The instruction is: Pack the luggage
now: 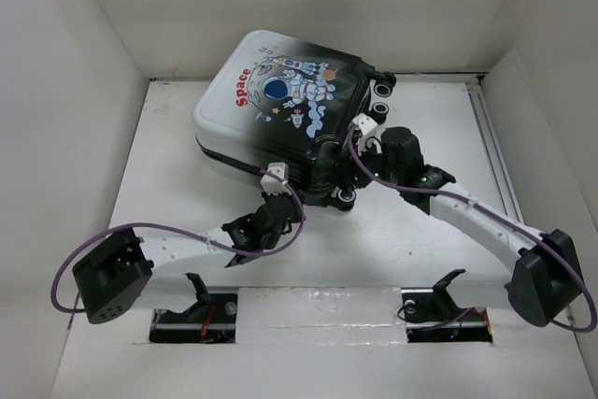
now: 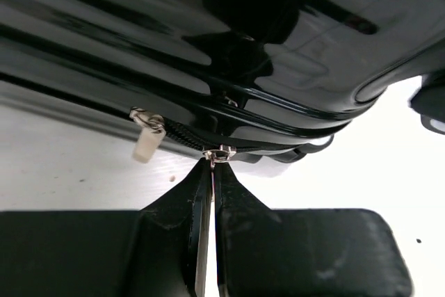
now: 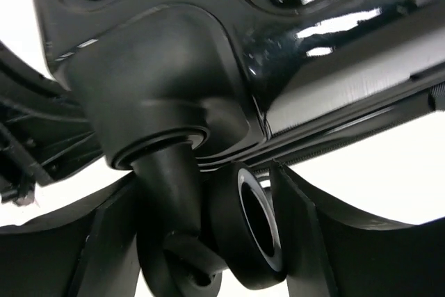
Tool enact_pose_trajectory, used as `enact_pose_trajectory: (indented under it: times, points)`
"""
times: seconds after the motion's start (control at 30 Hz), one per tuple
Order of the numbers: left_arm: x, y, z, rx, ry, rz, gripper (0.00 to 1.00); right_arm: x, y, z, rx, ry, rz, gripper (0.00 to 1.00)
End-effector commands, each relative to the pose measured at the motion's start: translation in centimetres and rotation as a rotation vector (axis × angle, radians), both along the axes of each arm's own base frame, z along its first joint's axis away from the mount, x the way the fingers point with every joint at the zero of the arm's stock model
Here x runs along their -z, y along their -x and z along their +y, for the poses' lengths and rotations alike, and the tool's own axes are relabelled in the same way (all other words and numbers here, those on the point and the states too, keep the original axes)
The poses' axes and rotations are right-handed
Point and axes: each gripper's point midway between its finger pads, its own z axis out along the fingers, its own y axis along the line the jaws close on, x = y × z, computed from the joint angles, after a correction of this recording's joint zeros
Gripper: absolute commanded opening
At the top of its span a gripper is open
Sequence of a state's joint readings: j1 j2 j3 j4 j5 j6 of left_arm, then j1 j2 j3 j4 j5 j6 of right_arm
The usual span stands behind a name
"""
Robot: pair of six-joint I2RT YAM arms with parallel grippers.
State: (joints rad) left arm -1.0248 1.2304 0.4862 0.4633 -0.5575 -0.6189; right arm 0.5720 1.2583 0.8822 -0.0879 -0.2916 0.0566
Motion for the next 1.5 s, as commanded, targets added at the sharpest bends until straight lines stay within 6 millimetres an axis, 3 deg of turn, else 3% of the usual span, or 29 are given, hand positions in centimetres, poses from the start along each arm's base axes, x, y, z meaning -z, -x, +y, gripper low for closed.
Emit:
enact_pose_trajectory:
  times: [0.0, 0.1, 0.17, 0.3, 0.33, 0.43, 0.53, 0.57, 0.67, 0.7, 0.8, 0.83, 0.87, 0.93, 0.97, 1.03, 1.07, 1.17, 1.27, 1.47]
  points:
    - [-0.2, -0.6, 2.3, -0.083, -0.021, -0.015, 0.00, -1.0, -0.5, 0.4, -0.044, -0.002, -0.021, 0.43]
    - [0.7, -1.4, 4.3, -0.140, -0.047, 0.026, 0.00, -0.1, -0.4, -1.0, -0.007, 0.013, -0.012, 0.22]
    - [2.0, -1.3, 5.8, -0.194, -0.074, 0.072, 0.00, -0.6, -0.5, -2.2, 0.031, 0.010, -0.036, 0.18]
    - [1.5, -1.1, 7.1, -0.259, -0.069, 0.089, 0.00, -0.3, -0.3, -3.7, 0.074, 0.007, -0.034, 0.10]
    - [1.1, -1.2, 7.3, -0.277, -0.052, 0.080, 0.00, -0.6, -0.6, -4.2, 0.095, 0.006, -0.044, 0.04]
    - [1.4, -1.0, 8.3, -0.312, -0.074, 0.087, 0.00, -0.2, -0.2, -4.7, 0.094, 0.009, -0.026, 0.02]
    - [1.4, -0.9, 8.0, -0.313, -0.048, 0.098, 0.00, -0.2, 0.4, -4.3, 0.073, 0.004, -0.025, 0.20]
    - [1.5, -0.9, 7.8, -0.306, -0.037, 0.106, 0.03, -0.5, 0.5, -4.3, 0.073, -0.001, -0.034, 0.42]
    - [-0.2, -0.1, 7.0, -0.273, 0.010, 0.093, 0.29, -1.8, 1.7, -3.2, 0.034, -0.017, -0.070, 0.61]
    - [-1.1, 0.1, 6.9, -0.268, 0.022, 0.075, 0.44, -3.0, 2.1, -3.1, 0.025, -0.032, -0.093, 0.68]
    - [-5.2, 1.0, 7.1, -0.249, 0.102, 0.031, 0.60, -5.7, 3.2, -2.8, 0.006, -0.063, -0.127, 1.00]
    - [-7.2, 1.6, 7.4, -0.221, 0.147, 0.006, 0.62, -7.6, 3.6, -3.1, 0.018, -0.076, -0.162, 1.00]
    - [-8.5, 1.9, 7.5, -0.207, 0.179, -0.011, 0.63, -8.0, 3.8, -3.4, 0.028, -0.078, -0.172, 1.00]
    - [-10.9, 2.5, 8.1, -0.185, 0.240, -0.050, 0.76, -11.3, 4.8, -4.0, 0.046, -0.129, -0.231, 1.00]
    - [-13.0, 3.0, 8.8, -0.168, 0.288, -0.089, 1.00, -12.0, 5.4, -4.3, 0.050, -0.132, -0.242, 1.00]
    - [-14.7, 3.7, 9.6, -0.155, 0.340, -0.112, 1.00, -14.8, 6.1, -5.9, 0.110, -0.165, -0.301, 1.00]
    - [-16.6, 4.3, 10.6, -0.150, 0.396, -0.152, 1.00, -15.7, 6.5, -6.3, 0.125, -0.173, -0.320, 1.00]
    - [-17.8, 5.5, 11.6, -0.116, 0.443, -0.177, 1.00, -17.9, 7.8, -9.2, 0.223, -0.199, -0.377, 1.00]
    - [-19.4, 6.9, 12.8, -0.079, 0.515, -0.208, 1.00, -19.1, 9.0, -12.5, 0.351, -0.223, -0.410, 1.00]
    - [-19.4, 8.7, 16.7, -0.123, 0.610, -0.229, 1.00, -16.8, 9.9, -16.3, 0.533, -0.251, -0.387, 1.00]
